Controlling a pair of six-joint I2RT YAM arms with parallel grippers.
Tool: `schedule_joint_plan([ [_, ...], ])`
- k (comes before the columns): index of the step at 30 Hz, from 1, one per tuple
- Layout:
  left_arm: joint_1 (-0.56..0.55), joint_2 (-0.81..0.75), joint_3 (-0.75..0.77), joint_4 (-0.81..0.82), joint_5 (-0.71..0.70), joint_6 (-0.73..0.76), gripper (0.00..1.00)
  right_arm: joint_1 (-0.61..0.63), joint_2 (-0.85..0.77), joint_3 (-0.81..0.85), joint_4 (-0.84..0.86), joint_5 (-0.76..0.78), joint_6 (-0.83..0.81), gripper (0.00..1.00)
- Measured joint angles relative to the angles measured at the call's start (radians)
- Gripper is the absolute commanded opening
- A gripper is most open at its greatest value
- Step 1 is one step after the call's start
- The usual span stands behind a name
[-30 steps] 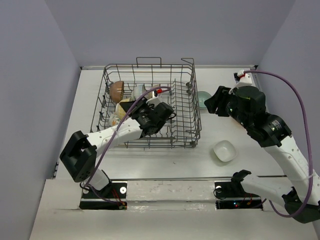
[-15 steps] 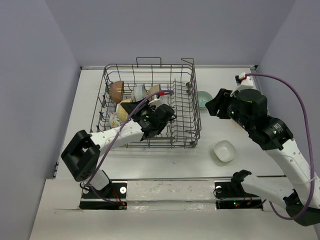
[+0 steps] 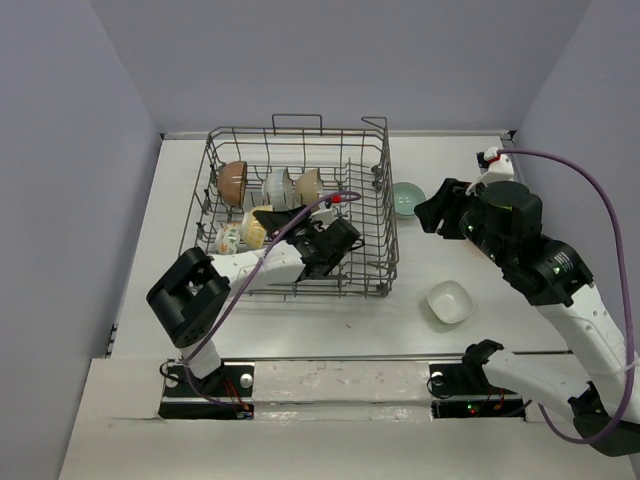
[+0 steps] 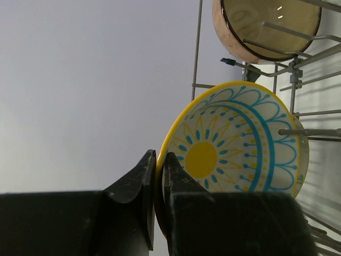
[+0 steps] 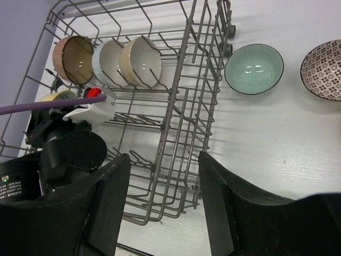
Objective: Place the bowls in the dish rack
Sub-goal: Insert the bowl into the dish rack.
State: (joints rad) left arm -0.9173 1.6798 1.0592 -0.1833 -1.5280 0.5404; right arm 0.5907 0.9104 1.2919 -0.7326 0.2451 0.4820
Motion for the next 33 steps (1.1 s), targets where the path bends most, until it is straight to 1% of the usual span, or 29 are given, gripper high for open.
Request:
schedule_joint_plan([
  [10,-0.007,0.006,-0.008,-0.005,0.000,0.010,0.00,0.000,-0.001,-0.009,0.000,0.003,-0.007,0.60],
  [18,-0.020,0.026,-0.032,0.061,0.000,0.080,0.00,0.000,-0.002,-0.010,0.000,0.010,-0.008,0.61],
  [23,-0.028,0.049,-0.032,0.064,0.000,0.110,0.00,0.000,-0.013,-0.011,-0.001,0.012,-0.008,0.61],
  [33,-0.030,0.084,0.003,0.044,-0.002,0.106,0.00,0.000,-0.027,-0.011,-0.001,0.022,-0.007,0.61],
])
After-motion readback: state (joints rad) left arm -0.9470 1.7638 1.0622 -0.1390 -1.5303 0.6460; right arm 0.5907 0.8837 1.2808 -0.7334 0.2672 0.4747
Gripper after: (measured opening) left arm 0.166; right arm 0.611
